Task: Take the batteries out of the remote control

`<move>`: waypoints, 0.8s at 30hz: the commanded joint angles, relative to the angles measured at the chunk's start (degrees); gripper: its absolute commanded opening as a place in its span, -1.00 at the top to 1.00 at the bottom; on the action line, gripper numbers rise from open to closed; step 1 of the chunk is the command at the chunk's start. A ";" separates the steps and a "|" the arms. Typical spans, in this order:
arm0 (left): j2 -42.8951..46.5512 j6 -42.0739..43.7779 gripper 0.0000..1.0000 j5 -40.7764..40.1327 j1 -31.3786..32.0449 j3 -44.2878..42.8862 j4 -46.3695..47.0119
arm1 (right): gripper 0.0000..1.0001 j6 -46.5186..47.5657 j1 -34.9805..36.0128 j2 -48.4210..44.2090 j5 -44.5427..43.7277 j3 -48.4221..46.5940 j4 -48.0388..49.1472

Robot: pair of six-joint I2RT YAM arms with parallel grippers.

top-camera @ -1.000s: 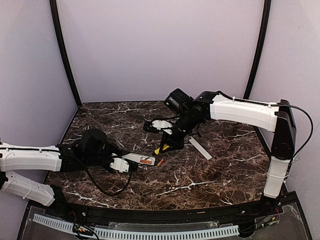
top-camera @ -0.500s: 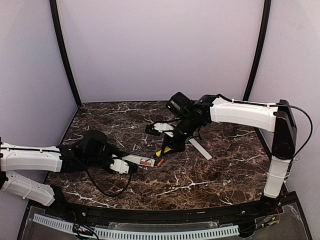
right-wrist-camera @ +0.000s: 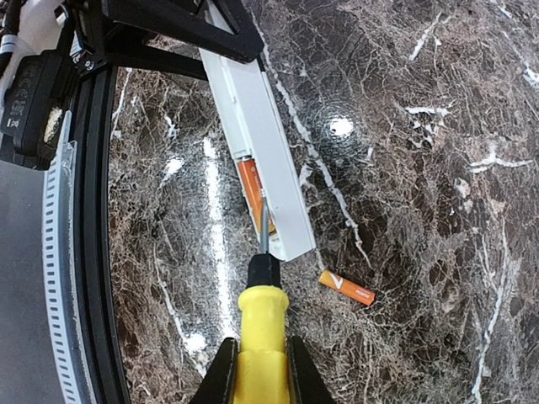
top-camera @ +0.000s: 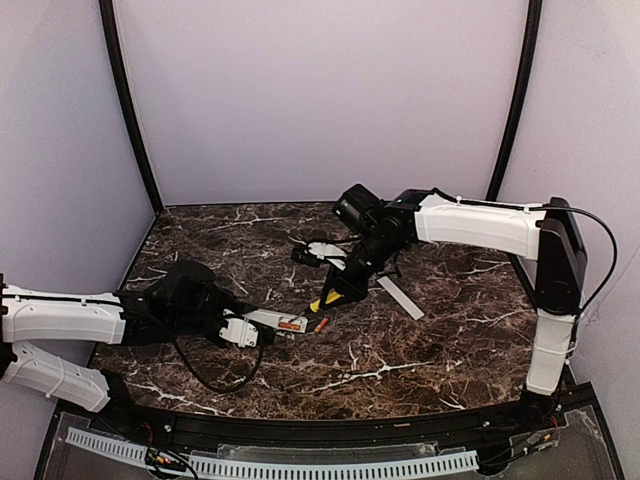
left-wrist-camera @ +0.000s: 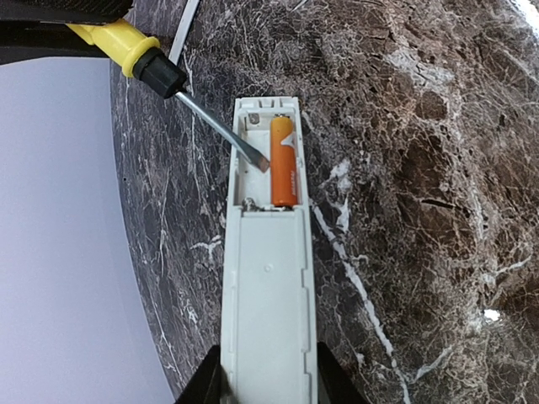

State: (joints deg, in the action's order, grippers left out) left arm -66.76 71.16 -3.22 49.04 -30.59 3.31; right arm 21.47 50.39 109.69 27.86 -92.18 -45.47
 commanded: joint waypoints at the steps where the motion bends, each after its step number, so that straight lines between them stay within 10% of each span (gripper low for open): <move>1: 0.98 -0.59 0.99 0.46 0.27 -0.11 8.41 | 1.00 -2.57 -1.53 2.24 1.84 -1.07 -0.33; 24: -1.30 5.26 0.99 -3.67 0.73 2.76 14.93 | 1.00 -13.65 -3.72 6.93 0.03 -1.42 2.44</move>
State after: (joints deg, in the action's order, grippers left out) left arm -68.51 75.48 -7.75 49.06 -27.66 10.46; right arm 10.96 47.20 113.99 32.49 -93.73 -43.72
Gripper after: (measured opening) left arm 0.293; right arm 0.141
